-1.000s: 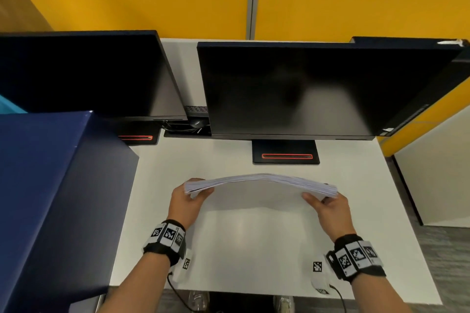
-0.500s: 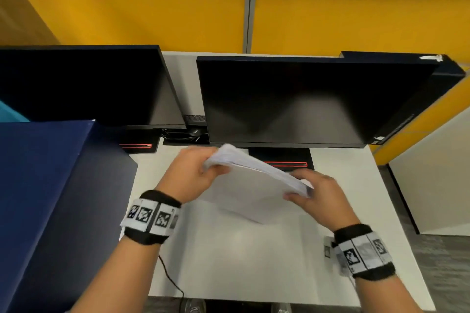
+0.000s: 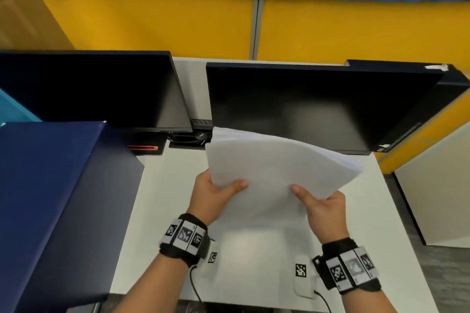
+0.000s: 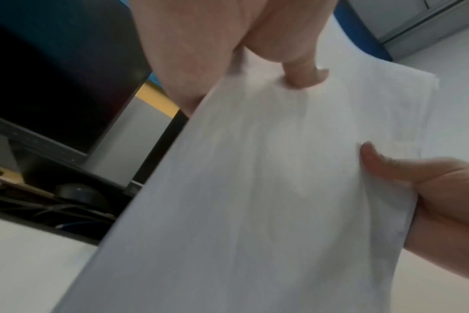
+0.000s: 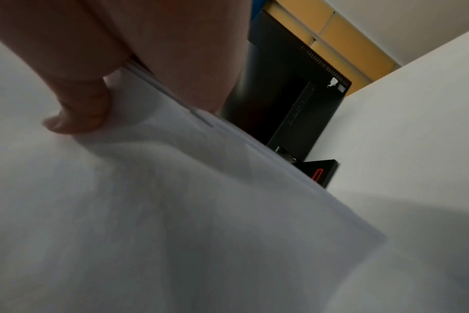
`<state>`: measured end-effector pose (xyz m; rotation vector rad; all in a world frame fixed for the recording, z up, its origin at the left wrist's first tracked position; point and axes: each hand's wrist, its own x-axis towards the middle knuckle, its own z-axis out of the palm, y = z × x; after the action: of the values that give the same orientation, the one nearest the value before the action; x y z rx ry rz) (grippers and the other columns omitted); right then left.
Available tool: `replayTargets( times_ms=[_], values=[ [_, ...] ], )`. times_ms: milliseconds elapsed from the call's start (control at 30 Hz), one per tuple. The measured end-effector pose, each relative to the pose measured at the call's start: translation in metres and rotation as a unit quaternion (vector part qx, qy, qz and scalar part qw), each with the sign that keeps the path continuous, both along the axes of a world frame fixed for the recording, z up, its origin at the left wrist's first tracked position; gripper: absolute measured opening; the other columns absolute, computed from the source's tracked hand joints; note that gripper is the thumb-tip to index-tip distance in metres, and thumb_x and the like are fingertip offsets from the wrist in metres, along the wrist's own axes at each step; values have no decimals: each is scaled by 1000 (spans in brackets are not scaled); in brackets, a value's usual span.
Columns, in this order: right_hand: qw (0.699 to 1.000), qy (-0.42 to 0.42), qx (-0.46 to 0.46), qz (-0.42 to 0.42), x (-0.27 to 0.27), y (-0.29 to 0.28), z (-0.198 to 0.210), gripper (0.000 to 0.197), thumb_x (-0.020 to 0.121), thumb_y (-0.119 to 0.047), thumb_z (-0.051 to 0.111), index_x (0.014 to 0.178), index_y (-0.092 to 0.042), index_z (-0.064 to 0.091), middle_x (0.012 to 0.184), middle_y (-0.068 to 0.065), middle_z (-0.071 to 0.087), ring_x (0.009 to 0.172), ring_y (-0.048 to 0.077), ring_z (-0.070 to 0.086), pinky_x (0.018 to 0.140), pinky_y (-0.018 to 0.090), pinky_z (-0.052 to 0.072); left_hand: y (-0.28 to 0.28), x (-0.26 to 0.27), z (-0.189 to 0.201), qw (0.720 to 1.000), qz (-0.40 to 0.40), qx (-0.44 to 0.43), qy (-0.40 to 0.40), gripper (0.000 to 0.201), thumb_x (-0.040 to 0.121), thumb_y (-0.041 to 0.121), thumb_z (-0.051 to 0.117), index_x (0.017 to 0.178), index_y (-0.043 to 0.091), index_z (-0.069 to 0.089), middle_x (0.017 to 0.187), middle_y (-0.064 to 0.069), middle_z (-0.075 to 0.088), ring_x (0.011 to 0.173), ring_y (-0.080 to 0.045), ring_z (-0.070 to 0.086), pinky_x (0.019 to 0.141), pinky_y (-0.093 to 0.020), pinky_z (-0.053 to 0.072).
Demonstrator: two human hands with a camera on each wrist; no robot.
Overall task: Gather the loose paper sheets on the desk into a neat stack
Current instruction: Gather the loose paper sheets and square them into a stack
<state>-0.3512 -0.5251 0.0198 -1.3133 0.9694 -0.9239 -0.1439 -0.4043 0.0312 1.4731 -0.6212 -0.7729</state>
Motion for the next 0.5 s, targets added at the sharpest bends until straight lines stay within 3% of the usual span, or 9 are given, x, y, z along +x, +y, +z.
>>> replayTargets(
  times_ms=[100, 267, 367, 500],
  values=[
    [1000, 10, -7, 7, -5, -1, -14, 29, 73, -3, 82, 101, -7, 73, 86, -14, 78, 80, 1, 73, 67, 10, 53, -4, -4, -15, 1000, 23, 8, -15, 28, 74, -5, 80, 84, 19, 72, 74, 19, 76, 72, 5, 70, 67, -13, 54],
    [996, 70, 38, 50, -8, -4, -60, 38, 71, -3, 85, 97, -26, 70, 90, -18, 77, 87, 3, 73, 76, 18, 59, -6, -10, -49, 998, 26, 48, 11, 32, 72, -4, 82, 90, 21, 71, 81, 13, 77, 78, 1, 72, 68, -14, 54],
    [992, 93, 72, 47, -8, -7, -85, 38, 71, -4, 85, 99, -25, 70, 90, -17, 78, 89, 4, 73, 78, 19, 57, -10, -12, -60, 998, 32, 60, 16, 37, 68, -5, 84, 87, 24, 72, 80, 13, 77, 78, 1, 72, 69, -16, 55],
    [987, 121, 93, 58, -7, -11, -97, 31, 74, -9, 84, 98, -23, 71, 89, -16, 78, 87, 3, 73, 88, 30, 54, -11, -7, -68, 998, 17, 68, 1, 39, 70, -2, 84, 89, 30, 70, 82, 23, 76, 79, 6, 70, 70, -12, 54]
  ],
)
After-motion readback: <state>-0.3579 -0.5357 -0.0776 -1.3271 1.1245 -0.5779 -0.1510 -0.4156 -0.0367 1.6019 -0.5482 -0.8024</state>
